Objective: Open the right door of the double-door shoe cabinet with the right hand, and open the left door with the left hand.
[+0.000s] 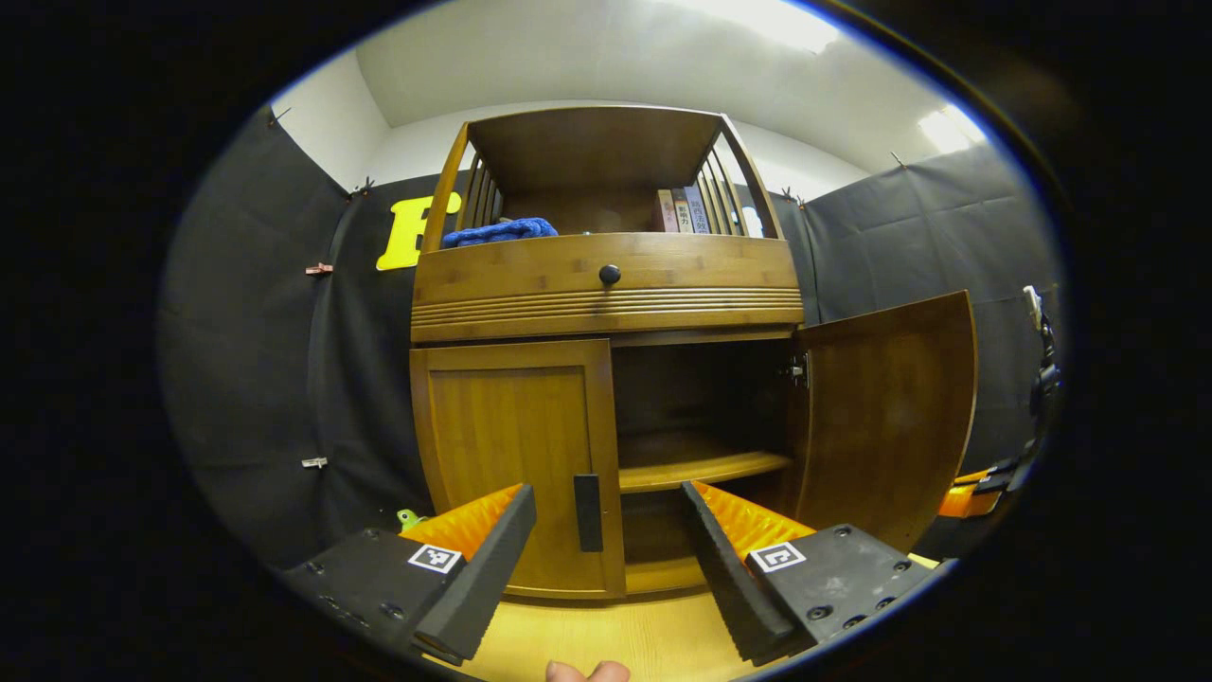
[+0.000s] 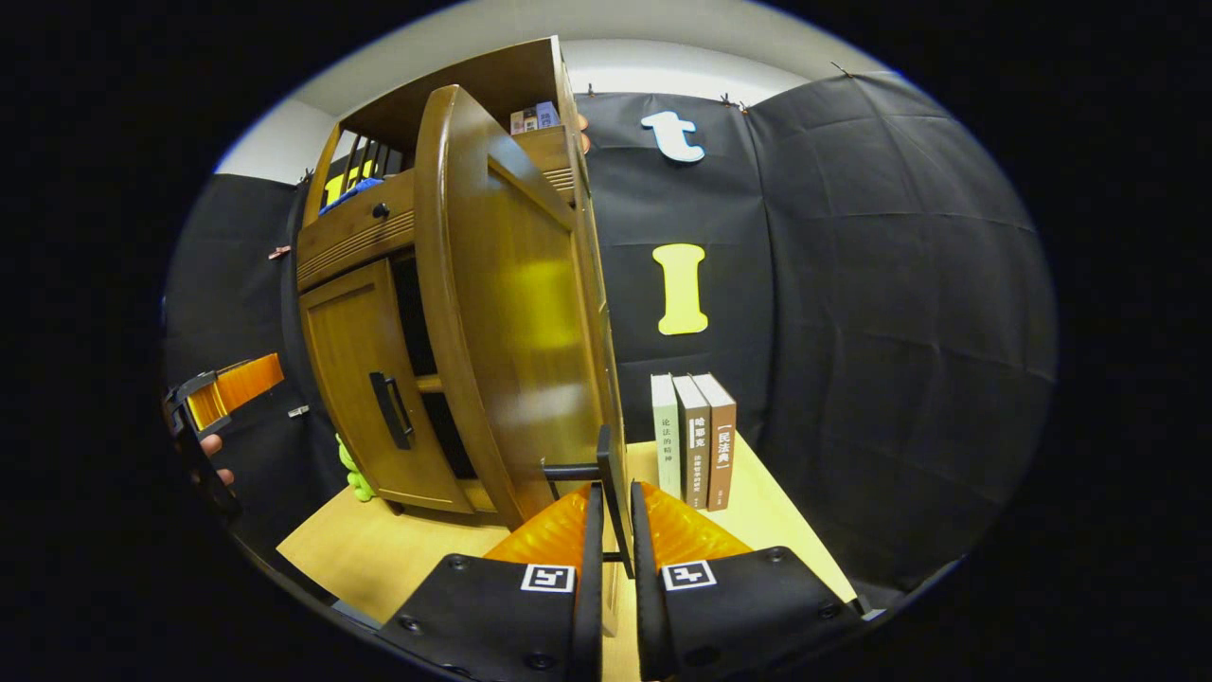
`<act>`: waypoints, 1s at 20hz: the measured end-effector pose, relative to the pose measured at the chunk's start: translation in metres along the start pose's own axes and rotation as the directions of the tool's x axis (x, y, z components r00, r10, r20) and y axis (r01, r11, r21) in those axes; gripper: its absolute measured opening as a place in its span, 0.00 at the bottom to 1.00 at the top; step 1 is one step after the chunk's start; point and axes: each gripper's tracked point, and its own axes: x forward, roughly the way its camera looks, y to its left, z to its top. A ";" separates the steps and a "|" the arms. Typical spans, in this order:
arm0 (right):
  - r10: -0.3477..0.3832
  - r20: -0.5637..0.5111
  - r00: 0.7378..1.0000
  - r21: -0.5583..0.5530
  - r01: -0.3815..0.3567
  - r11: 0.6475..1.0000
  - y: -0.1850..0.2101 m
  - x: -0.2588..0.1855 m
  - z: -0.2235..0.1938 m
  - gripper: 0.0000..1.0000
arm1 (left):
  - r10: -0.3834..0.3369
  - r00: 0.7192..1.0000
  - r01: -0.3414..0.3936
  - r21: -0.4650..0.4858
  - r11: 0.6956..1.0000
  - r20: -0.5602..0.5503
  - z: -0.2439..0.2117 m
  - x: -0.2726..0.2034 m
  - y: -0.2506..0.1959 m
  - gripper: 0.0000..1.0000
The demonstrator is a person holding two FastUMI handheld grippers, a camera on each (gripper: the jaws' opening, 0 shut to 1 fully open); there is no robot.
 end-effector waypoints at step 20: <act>-0.073 0.116 0.991 -0.047 0.079 0.996 -0.002 -0.092 0.053 0.92 | -0.011 0.999 0.010 -0.007 1.000 -0.033 -0.021 0.079 -0.012 0.95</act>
